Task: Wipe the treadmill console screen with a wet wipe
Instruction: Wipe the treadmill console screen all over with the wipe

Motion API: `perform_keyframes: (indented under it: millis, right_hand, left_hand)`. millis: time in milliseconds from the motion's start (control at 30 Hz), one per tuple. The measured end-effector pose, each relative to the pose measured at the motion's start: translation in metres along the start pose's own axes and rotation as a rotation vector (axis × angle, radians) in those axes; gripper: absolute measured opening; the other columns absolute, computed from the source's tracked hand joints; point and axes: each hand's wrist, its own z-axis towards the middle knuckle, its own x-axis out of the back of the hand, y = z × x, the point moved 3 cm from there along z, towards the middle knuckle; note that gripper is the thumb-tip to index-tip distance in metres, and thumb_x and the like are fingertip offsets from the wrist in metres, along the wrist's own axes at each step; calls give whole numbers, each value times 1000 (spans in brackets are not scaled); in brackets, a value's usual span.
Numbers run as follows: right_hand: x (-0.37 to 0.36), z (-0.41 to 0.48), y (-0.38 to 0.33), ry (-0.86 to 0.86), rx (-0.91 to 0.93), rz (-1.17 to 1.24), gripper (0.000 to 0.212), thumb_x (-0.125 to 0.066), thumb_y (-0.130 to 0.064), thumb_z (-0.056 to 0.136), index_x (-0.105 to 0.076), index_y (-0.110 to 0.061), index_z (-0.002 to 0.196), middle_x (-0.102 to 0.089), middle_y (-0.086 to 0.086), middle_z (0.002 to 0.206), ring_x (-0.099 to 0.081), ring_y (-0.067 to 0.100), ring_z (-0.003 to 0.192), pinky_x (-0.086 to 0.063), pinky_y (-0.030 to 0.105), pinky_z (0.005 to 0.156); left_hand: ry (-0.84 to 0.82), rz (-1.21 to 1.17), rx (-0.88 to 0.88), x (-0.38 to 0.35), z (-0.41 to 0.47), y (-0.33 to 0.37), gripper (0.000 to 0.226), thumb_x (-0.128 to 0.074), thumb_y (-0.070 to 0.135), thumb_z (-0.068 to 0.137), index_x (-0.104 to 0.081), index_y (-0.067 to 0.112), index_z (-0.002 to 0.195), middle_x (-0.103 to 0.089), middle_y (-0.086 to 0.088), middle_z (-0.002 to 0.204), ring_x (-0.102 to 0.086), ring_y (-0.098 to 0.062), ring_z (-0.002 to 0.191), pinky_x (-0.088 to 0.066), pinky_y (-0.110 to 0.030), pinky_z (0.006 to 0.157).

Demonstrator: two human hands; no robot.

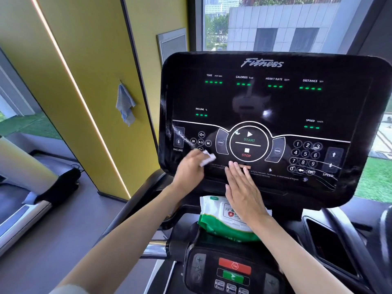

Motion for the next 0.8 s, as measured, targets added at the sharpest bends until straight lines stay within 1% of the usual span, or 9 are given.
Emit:
perform_keyframes:
  millis: [100,133,233,333,433,533,600,733,800]
  right_hand:
    - [-1,-1,0,11,9,0,49,-31,-20,97,-39,3,138,-34,18,147,-28,25,139,-19,43,113]
    - [-1,0,0,16,11,6,48,-31,-20,96,-39,4,137,-35,19,147,-29,26,139,-20,43,113]
    - [1,0,1,28,19,36,48,-32,-20,95,-42,5,135,-37,19,145,-32,26,137,-22,43,112]
    - [3,-2,4,3,32,23,51,-30,-23,96,-37,3,139,-32,18,148,-27,24,140,-18,41,114]
    - [6,-11,11,-7,7,42,52,-29,-25,97,-33,1,142,-28,16,151,-23,23,141,-14,40,116]
    - [11,-22,23,4,-14,63,52,-30,-25,97,-31,0,143,-26,15,151,-20,21,142,-13,39,116]
    - [14,-28,31,8,-25,64,51,-30,-24,98,-31,1,143,-26,15,151,-21,22,142,-16,41,115]
    - [17,-35,45,19,-27,84,50,-30,-24,98,-35,3,140,-30,17,149,-26,23,140,-21,43,114]
    - [16,-39,48,19,-16,90,49,-31,-24,99,-37,2,139,-32,17,149,-26,23,140,-22,42,114]
  left_hand:
    - [273,-22,431,14,2,-22,35,-48,-17,77,-67,4,98,-57,-8,90,-53,-20,79,-39,-16,67]
    - [305,3,498,10,1,-18,32,-48,-16,77,-65,3,95,-57,-9,91,-53,-22,79,-38,-18,66]
    - [148,45,302,-19,-4,21,33,-49,-17,68,-64,1,91,-59,-14,87,-58,-30,75,-47,-34,63]
    - [18,34,141,-26,-5,26,33,-51,-16,68,-66,2,90,-60,-13,81,-59,-31,71,-51,-37,60]
    - [160,48,390,-4,0,-5,26,-54,-12,76,-66,2,95,-61,-13,91,-58,-31,84,-47,-35,73]
    - [311,118,676,1,-4,-8,21,-47,-7,81,-59,1,97,-56,-14,99,-54,-32,87,-35,-31,71]
    - [272,154,635,-19,-2,24,18,-48,-7,79,-54,2,93,-54,-13,97,-52,-31,84,-30,-30,67]
    - [97,98,325,-65,-4,77,24,-51,-12,71,-57,1,89,-56,-14,88,-55,-36,76,-37,-34,62]
    - [111,57,330,-58,-3,66,25,-50,-13,72,-60,2,90,-56,-13,88,-55,-34,75,-40,-35,63]
